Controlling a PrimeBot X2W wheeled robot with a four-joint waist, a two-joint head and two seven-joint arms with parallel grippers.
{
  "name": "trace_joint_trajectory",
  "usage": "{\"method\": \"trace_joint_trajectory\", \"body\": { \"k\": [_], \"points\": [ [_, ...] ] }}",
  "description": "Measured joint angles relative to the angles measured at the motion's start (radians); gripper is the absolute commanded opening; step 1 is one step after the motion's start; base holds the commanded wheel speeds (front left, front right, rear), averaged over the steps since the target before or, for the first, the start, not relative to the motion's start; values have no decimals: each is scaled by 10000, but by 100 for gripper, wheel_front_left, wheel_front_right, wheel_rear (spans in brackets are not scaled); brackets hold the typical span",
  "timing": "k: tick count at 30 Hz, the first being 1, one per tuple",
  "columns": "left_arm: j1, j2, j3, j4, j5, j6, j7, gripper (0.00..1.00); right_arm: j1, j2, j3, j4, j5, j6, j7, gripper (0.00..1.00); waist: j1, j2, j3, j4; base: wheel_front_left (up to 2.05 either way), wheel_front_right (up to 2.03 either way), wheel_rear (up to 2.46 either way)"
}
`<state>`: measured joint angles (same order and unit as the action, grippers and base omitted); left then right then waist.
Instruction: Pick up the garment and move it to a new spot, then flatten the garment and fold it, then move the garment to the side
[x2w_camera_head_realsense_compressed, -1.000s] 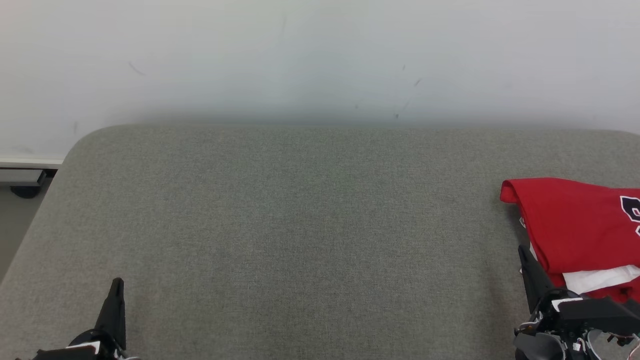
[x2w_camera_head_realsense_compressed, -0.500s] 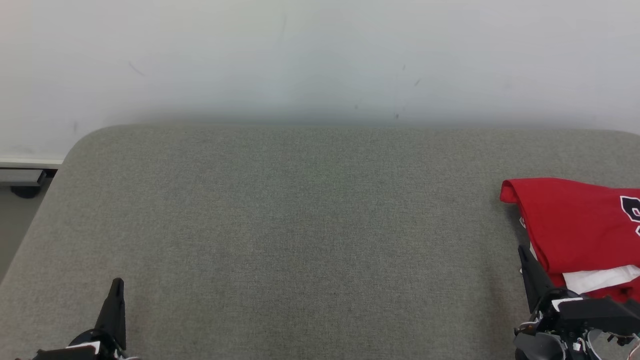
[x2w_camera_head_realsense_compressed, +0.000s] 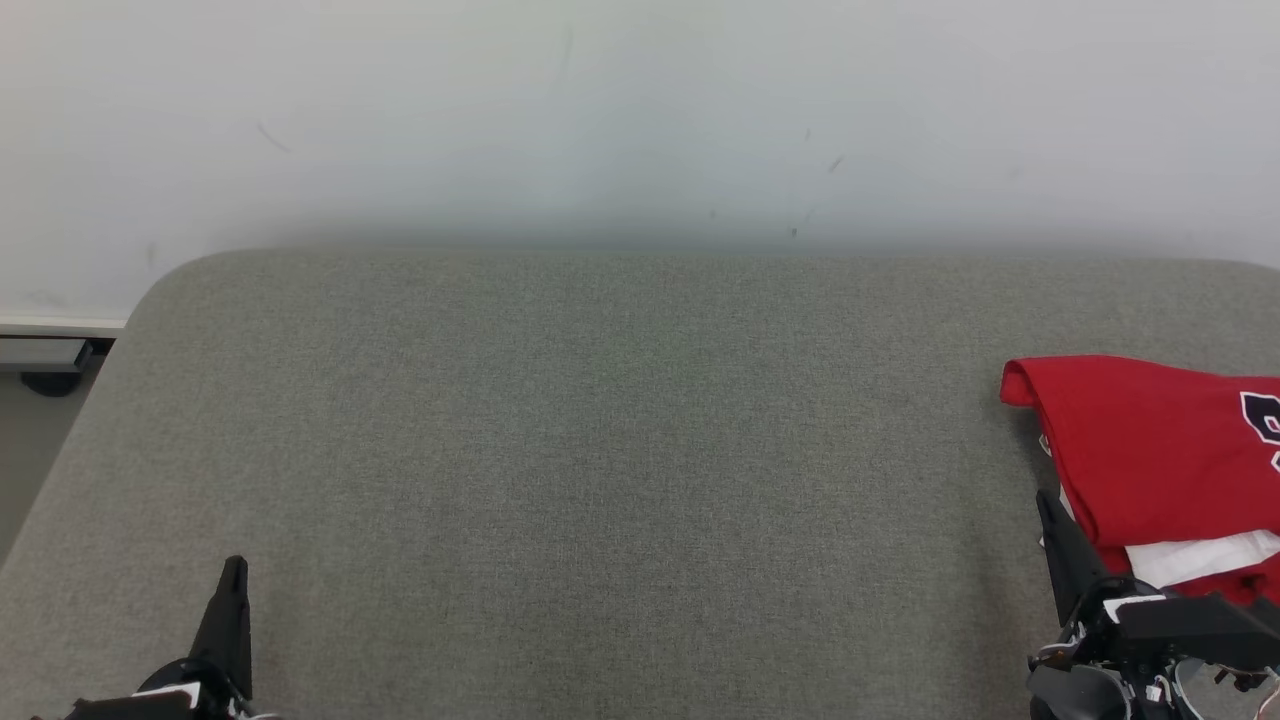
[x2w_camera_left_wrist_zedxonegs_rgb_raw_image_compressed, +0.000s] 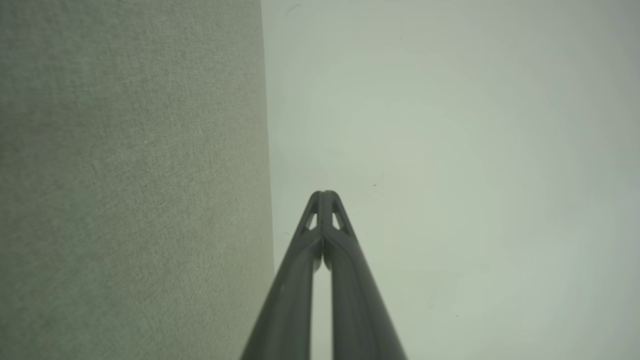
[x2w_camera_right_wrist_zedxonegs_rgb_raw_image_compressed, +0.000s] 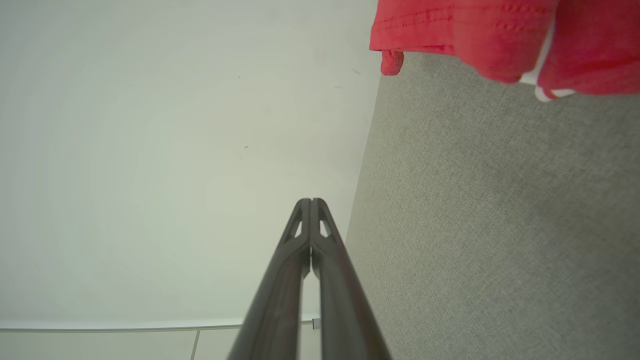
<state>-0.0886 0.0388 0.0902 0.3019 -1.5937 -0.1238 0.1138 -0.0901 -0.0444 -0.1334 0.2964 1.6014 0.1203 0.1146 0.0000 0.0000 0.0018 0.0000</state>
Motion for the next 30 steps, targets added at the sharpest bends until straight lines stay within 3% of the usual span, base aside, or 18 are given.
{"method": "trace_joint_trajectory", "body": {
  "k": [30],
  "points": [
    [0, -2, 0, -13, 0, 0, 0, 0, 0, 0, 2, -6, 0, 0, -2, 0, 0, 0, 1, 0, 0, 0, 0]
  ]
}}
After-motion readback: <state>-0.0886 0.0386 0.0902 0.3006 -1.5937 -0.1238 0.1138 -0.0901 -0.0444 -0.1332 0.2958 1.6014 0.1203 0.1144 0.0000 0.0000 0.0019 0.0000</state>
